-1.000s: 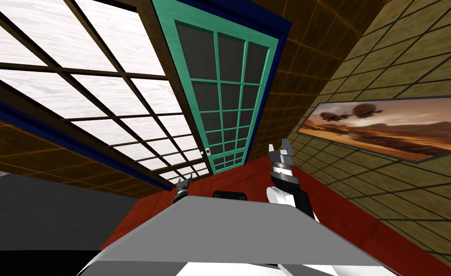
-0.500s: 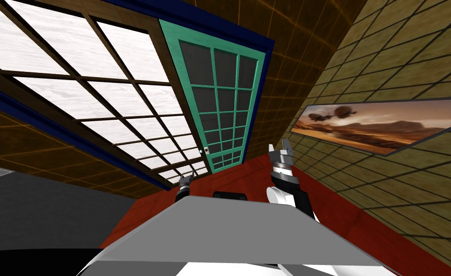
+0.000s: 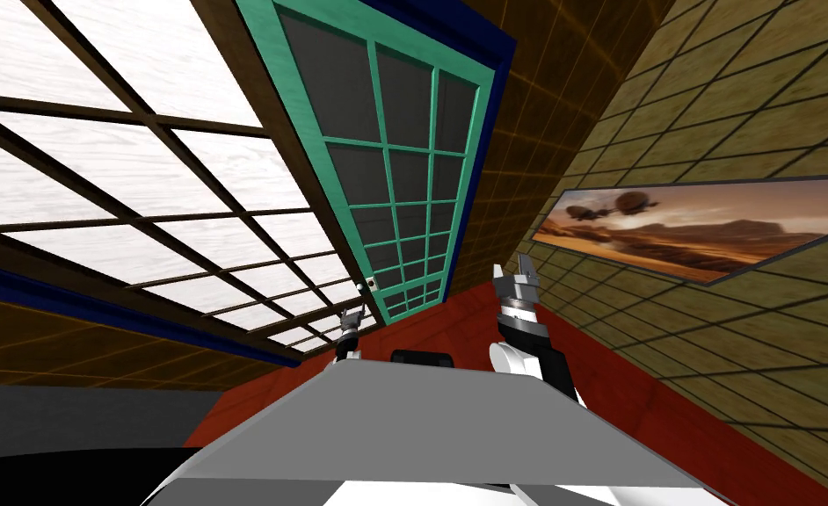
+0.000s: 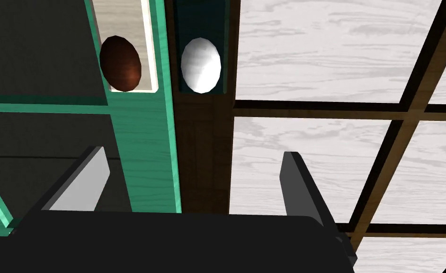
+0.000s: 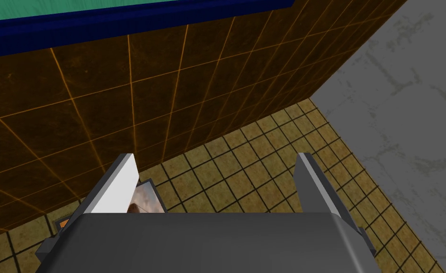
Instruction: Pull the door open
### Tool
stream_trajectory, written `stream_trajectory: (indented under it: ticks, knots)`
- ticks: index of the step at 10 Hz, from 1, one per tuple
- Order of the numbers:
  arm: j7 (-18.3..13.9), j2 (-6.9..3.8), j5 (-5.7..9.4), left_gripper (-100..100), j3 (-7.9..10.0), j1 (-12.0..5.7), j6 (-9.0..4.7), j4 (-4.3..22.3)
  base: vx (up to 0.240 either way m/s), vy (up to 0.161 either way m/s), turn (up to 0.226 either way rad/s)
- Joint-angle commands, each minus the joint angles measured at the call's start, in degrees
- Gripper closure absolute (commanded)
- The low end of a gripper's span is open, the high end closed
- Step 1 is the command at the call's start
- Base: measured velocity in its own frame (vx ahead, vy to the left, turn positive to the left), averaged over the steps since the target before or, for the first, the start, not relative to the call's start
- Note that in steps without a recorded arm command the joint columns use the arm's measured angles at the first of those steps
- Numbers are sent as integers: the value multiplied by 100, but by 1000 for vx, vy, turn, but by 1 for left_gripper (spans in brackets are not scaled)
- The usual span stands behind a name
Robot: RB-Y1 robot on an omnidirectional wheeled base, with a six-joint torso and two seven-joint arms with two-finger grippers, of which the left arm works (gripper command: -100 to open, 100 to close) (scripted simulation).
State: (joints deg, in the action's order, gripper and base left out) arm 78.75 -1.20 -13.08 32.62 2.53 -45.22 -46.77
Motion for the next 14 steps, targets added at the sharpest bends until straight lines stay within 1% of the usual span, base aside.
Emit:
stream_trajectory:
  ticks: [1,2,3,4,5,6,9,11,13,14]
  knots:
    - [0,0,0,-100,0,0,0,0,88,4,-13]
    - [0,-68,13,-100,43,99,6,37,-90,-15,106]
    - [0,-97,19,-100,62,137,11,51,-152,-14,82]
    - [0,-97,19,-100,62,137,11,51,-115,-12,9]
    - [0,-187,38,-100,123,255,29,93,-145,-11,89]
    - [0,-230,48,-100,154,313,39,114,-172,-7,123]
    - [2,-403,97,-100,304,574,86,206,-191,-5,107]
    - [4,-525,143,-100,444,800,133,287,-201,-2,156]
    - [4,-525,143,-100,444,800,133,287,-72,-7,4]
    - [6,-591,176,-100,541,946,168,340,-65,8,117]
